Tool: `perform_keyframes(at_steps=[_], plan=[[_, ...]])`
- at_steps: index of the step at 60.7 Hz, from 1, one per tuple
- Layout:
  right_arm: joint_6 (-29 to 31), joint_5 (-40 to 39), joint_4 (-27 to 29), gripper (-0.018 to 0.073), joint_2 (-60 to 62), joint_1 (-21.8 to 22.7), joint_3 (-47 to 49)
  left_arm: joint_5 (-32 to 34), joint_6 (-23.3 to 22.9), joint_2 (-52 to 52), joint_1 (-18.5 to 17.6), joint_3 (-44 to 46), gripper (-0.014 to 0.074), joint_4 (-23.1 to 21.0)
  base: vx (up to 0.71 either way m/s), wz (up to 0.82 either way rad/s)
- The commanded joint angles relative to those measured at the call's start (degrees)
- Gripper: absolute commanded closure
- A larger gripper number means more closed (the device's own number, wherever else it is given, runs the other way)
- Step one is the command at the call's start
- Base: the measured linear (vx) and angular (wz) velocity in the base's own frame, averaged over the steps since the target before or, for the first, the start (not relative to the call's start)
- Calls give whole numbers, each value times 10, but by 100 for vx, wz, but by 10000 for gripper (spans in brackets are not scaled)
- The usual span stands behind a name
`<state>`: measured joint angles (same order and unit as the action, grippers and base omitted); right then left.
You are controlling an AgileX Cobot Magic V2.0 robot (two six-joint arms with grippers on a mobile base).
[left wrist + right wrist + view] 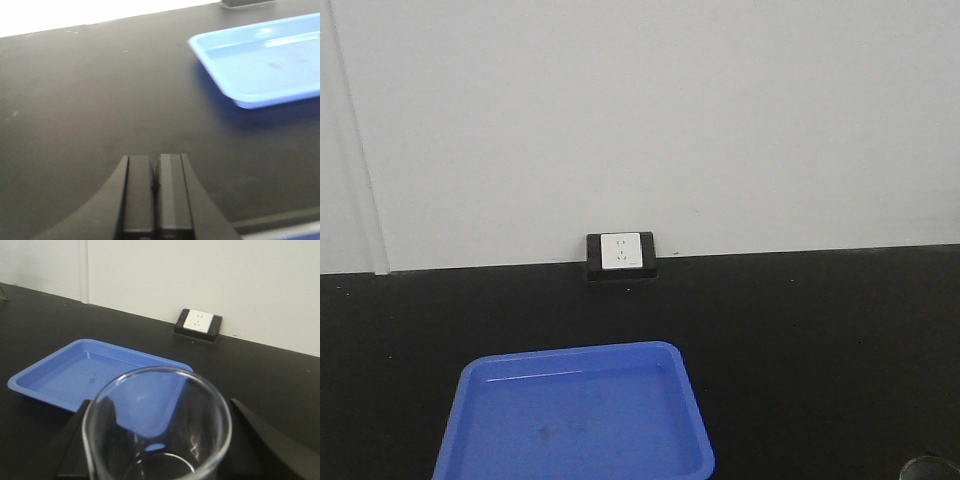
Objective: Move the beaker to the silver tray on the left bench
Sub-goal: 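Drive the base away from the blue tray, holding the beaker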
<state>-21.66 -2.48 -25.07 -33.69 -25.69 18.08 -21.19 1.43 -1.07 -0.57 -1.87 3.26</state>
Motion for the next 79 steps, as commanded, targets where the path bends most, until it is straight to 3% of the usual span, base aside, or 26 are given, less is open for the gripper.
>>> perform_keyframes(at_steps=[1, 24, 79], plan=[[6, -41, 0, 570, 1, 1, 18, 43, -1, -4, -3, -11, 595, -2, -18, -25], [6, -41, 0, 570, 1, 1, 18, 43, -1, -4, -3, -11, 595, -2, -23, -7], [6, -41, 0, 570, 1, 1, 18, 43, -1, -4, -3, -11, 595, -2, -37, 19]])
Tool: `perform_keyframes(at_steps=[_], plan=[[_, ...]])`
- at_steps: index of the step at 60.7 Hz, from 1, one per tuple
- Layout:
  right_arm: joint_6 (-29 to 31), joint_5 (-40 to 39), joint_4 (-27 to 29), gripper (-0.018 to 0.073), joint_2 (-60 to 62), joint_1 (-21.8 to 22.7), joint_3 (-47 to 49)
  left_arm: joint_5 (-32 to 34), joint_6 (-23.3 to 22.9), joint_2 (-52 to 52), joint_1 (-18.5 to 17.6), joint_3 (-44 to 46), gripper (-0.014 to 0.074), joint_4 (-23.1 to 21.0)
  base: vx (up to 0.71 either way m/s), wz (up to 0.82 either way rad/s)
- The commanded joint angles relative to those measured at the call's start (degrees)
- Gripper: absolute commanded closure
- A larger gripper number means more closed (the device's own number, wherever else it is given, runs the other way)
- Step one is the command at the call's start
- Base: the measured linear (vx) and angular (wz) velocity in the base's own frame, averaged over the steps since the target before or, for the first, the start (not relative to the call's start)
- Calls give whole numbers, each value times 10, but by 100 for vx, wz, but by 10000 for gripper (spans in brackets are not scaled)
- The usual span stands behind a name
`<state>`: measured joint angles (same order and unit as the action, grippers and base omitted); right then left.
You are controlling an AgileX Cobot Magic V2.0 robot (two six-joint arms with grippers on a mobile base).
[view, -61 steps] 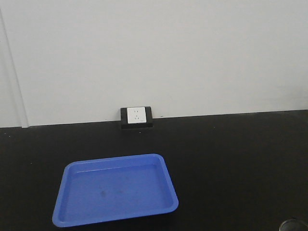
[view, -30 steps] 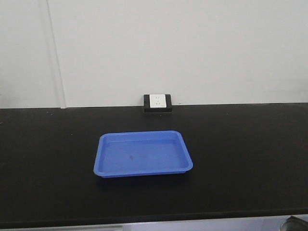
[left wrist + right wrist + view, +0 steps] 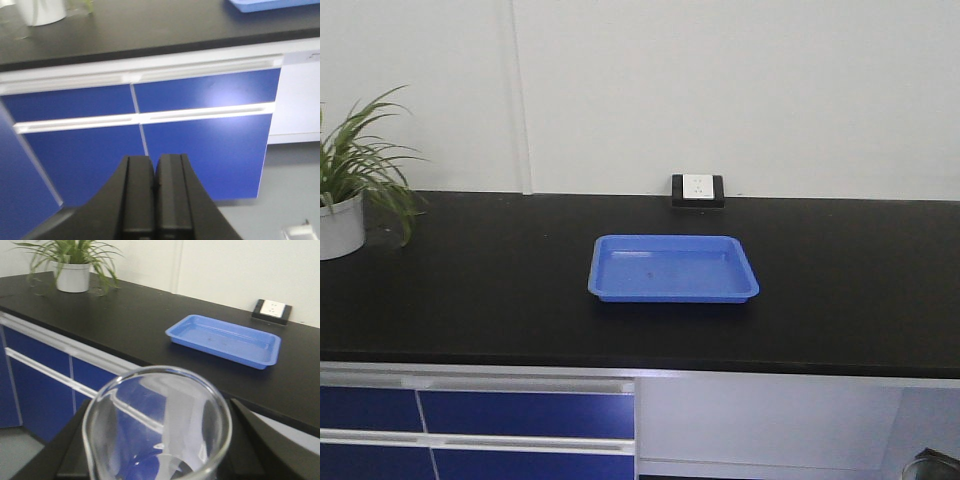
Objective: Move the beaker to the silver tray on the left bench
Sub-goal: 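Drive the base away from the blue tray, holding the beaker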
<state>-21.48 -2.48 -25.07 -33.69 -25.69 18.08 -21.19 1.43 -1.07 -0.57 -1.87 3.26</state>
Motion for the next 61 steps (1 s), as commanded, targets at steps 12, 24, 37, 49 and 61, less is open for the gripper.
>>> perform_keyframes(at_steps=[12, 24, 37, 49, 61], plan=[[4, -41, 0, 570, 1, 1, 18, 43, -1, -4, -3, -11, 595, -2, -37, 31], [4, -41, 0, 570, 1, 1, 18, 43, -1, -4, -3, -11, 595, -2, -35, 44], [4, -41, 0, 570, 1, 1, 18, 43, -1, -4, -3, -11, 595, -2, -32, 63], [4, -41, 0, 570, 1, 1, 18, 43, -1, -4, -3, -11, 595, -2, -29, 74], [4, -41, 0, 570, 1, 1, 18, 43, -1, -4, -3, -11, 595, -2, -26, 75]])
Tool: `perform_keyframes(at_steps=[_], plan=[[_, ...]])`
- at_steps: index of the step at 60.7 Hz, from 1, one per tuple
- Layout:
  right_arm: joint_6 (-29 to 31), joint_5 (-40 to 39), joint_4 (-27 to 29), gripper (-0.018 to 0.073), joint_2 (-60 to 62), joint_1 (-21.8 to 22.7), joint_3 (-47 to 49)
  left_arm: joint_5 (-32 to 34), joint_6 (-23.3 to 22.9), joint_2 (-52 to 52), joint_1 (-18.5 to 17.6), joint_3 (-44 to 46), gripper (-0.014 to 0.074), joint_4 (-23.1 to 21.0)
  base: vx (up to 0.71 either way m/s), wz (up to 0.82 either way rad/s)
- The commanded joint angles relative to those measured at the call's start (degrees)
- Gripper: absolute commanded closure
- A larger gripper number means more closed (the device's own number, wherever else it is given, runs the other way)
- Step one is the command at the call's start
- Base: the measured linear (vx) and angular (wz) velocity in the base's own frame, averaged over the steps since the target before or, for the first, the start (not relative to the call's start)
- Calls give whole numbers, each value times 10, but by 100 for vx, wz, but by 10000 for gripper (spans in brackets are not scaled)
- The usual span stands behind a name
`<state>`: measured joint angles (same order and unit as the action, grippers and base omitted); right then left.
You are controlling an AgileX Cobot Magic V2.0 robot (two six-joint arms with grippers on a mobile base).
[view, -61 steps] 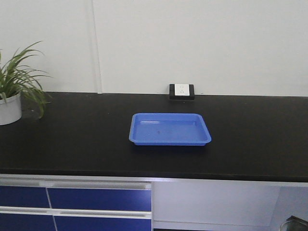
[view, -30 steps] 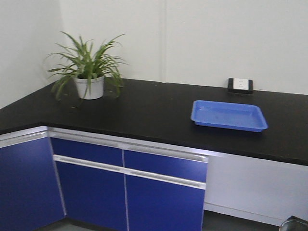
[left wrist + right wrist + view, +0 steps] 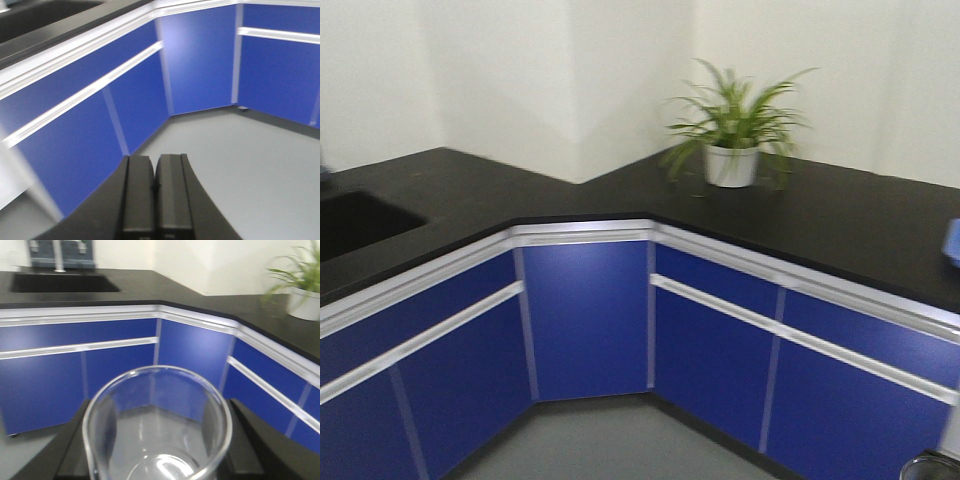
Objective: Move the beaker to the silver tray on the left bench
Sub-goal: 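Drive the base away from the blue tray, holding the beaker, then drive the base up to the bench with the silver tray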
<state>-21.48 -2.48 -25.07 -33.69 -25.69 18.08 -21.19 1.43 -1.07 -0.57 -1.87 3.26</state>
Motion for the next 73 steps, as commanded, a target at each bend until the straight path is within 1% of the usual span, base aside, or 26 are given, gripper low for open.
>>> perform_keyframes(at_steps=[1, 42, 73], plan=[[4, -41, 0, 570, 1, 1, 18, 43, -1, -4, -3, -11, 595, -2, -25, 73], [4, -41, 0, 570, 1, 1, 18, 43, -1, -4, -3, -11, 595, -2, -17, 64], [4, -41, 0, 570, 1, 1, 18, 43, -1, -4, -3, -11, 595, -2, 1, 61]])
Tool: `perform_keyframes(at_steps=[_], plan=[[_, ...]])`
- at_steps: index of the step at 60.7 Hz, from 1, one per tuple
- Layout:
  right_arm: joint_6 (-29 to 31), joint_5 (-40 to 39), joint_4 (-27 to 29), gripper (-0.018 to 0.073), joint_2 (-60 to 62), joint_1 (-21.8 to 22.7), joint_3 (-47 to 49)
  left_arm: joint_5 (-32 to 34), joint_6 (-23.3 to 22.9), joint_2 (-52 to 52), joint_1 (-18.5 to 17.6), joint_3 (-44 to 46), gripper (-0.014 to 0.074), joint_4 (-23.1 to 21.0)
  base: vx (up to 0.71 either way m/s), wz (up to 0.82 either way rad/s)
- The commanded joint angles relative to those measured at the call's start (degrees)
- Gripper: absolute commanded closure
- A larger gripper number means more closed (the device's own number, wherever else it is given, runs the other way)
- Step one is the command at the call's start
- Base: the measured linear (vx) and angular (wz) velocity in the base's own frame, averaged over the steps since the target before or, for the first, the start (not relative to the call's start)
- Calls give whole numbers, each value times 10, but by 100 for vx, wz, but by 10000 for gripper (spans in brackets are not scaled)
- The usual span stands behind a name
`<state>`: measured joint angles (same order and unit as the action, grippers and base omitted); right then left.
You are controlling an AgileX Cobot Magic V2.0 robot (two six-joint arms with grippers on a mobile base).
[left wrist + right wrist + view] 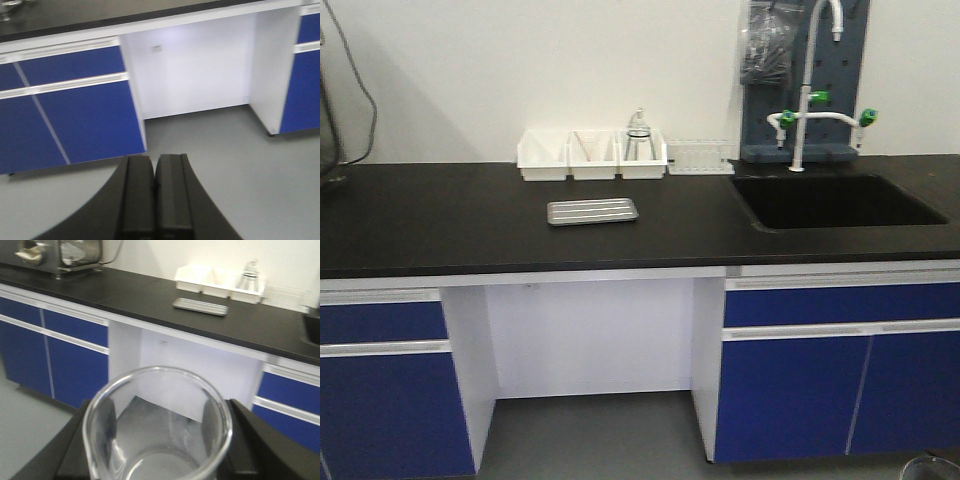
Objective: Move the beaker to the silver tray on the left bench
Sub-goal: 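Drive the base up to the bench with the silver tray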
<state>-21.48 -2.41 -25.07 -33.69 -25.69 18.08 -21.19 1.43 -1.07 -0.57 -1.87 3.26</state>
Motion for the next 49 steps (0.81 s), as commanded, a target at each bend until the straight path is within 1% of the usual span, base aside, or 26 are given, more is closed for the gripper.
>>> perform_keyframes(at_steps=[1, 16, 29, 39, 49], plan=[[4, -42, 0, 570, 1, 1, 18, 43, -1, -4, -3, -11, 595, -2, 12, 57], [4, -42, 0, 570, 1, 1, 18, 43, -1, -4, -3, -11, 595, -2, 16, 50], [4, -42, 0, 570, 1, 1, 18, 43, -1, -4, -3, -11, 595, -2, 22, 35], [4, -42, 0, 570, 1, 1, 18, 43, -1, -4, -3, -11, 595, -2, 30, 15], [4, -42, 0, 570, 1, 1, 18, 43, -1, -4, -3, -11, 595, -2, 38, -9]])
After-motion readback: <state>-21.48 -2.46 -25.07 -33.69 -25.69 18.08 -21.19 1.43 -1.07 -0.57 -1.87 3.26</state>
